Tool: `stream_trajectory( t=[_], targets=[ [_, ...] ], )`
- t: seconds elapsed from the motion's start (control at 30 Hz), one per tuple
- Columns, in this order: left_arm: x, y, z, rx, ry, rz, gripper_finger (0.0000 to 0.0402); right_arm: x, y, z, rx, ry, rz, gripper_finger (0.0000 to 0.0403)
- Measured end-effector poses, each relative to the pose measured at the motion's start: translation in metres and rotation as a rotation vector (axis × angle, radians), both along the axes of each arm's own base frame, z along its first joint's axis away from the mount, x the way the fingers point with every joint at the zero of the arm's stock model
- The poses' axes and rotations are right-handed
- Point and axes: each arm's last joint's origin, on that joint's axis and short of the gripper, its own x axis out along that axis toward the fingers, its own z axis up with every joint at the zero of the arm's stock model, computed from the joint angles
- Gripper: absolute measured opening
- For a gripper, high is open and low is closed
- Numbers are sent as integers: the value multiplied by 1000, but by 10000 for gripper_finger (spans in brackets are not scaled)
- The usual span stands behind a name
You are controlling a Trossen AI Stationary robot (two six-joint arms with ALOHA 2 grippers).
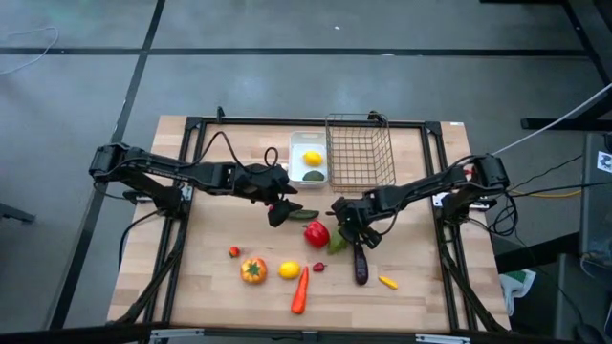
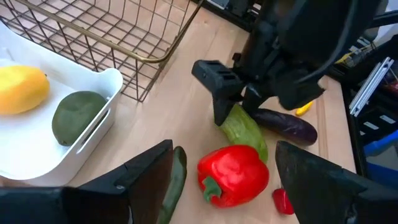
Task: Sort produce into baskets
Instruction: Put the green cucumber into the gold wire basket
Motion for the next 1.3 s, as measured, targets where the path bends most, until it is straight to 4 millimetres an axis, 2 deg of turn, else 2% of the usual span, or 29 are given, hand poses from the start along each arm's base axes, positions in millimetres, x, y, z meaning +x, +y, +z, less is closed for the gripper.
stream_trajectory(
  t=[0.17, 0.47, 0.7, 0.8, 1.03, 1.3],
  targets=[
    [0, 0, 0, -3, 0, 2, 278, 1, 0, -2, 0, 0, -2, 274],
    [0, 0, 0, 7, 1, -4, 278, 0, 0, -1, 4, 3, -13, 202],
    [0, 0, 0, 16, 2, -11, 278, -2, -1, 3, -16, 29, -45, 209],
    [0, 0, 0, 17, 0, -11, 278, 0, -2, 20, -56, 68, -90, 211],
    [0, 0, 0, 22, 2, -15, 278, 16, -1, 77, -80, 84, -173, 209],
    [0, 0, 0, 38, 3, -25, 278, 17, -3, 142, -102, 106, -181, 210]
  ],
)
